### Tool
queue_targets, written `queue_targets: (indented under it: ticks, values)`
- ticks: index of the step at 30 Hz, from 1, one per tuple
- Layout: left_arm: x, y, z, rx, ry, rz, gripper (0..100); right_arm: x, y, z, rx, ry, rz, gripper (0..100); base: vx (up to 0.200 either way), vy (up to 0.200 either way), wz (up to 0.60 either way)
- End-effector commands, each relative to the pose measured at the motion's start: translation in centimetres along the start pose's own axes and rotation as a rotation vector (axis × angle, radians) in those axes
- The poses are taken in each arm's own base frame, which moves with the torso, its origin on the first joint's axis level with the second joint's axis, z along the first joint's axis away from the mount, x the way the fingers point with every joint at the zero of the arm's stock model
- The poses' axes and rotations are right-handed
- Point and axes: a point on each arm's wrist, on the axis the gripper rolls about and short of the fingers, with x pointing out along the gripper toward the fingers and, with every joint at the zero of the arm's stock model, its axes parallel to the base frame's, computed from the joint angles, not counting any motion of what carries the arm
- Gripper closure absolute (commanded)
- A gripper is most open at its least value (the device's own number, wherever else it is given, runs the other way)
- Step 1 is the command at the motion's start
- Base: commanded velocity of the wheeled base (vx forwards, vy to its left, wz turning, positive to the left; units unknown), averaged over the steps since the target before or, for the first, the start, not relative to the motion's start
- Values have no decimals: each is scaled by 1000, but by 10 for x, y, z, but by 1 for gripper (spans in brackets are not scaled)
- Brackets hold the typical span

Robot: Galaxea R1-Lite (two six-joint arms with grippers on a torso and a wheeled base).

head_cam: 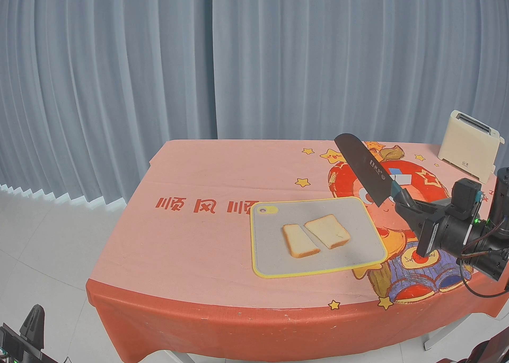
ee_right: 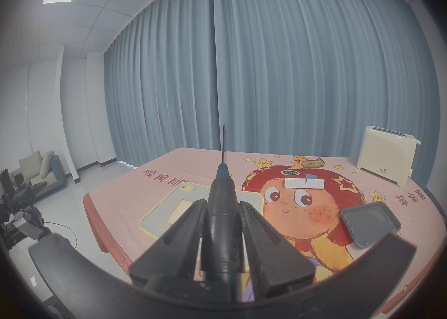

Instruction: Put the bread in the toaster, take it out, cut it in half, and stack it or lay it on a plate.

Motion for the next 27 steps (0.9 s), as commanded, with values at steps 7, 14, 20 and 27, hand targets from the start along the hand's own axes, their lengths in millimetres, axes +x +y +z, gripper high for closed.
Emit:
queue_targets:
  ticks: [7,14,20,27]
  values:
    - [1,0,-5,0,19,0,100,-2,3,-1,-5,0,14,100,0,0,0]
    - [1,0,-5,0,19,0,100,-2,2,0,-4,-3,11,100,0,0,0]
    - [1,0,-5,0,19,0,100,-4,2,1,-2,-13,13,100,0,0,0]
    - [1,0,-5,0,19,0,100,-4,0,1,2,-14,4,100,0,0,0]
